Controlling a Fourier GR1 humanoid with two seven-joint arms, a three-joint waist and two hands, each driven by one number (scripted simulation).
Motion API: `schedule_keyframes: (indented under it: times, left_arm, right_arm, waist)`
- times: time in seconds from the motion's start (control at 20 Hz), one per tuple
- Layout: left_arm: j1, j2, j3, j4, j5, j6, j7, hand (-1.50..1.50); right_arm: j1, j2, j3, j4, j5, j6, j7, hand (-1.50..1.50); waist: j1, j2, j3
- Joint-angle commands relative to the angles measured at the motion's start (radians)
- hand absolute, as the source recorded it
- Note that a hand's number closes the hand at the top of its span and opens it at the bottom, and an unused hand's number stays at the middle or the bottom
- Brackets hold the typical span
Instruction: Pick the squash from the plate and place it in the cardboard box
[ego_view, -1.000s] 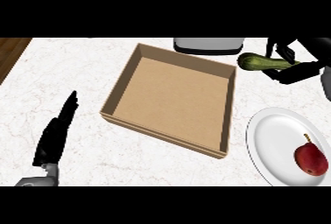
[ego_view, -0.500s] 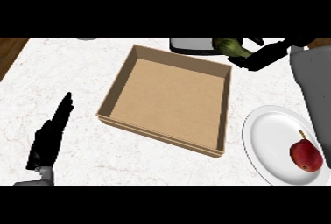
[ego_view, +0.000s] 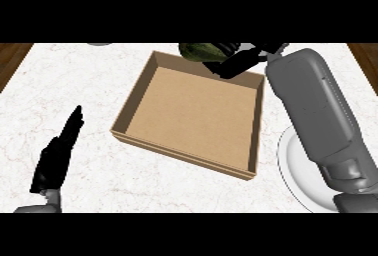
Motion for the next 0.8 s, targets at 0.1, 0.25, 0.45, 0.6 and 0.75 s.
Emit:
schedule_keyframes:
  times: [0.1, 0.25, 0.45, 0.6, 0.75]
  left_arm:
    - [-0.007, 0.003, 0.021, 0.026, 0.017, -0.02, -0.025, 0.0]
    - [-0.026, -0.011, 0.01, 0.043, -0.002, -0.006, -0.033, 0.0]
    - [0.027, -0.016, -0.006, -0.014, -0.013, -0.008, -0.026, 0.0]
    - [-0.048, -0.008, 0.009, 0.018, 0.007, -0.033, 0.005, 0.0]
    - [-0.029, -0.03, -0.003, 0.042, -0.042, 0.015, -0.033, 0.0]
  right_arm:
    - [0.001, 0.139, 0.096, 0.041, 0.096, -0.076, 0.085, 1.5]
    - [-0.008, 0.184, 0.149, 0.142, 0.12, -0.147, 0.095, 1.5]
    - [-0.085, 0.186, 0.109, 0.351, 0.106, -0.191, 0.082, -1.5]
    - [-0.108, 0.187, 0.168, 0.417, 0.049, -0.245, 0.08, -1.5]
    - [-0.126, 0.188, 0.168, 0.467, -0.026, -0.274, 0.036, -1.5]
  waist:
    - [-0.002, 0.0, 0.0]
    - [0.004, 0.002, 0.0]
    - [0.024, 0.007, 0.0]
    - [0.024, 0.008, 0.0]
    - [0.027, 0.008, 0.0]
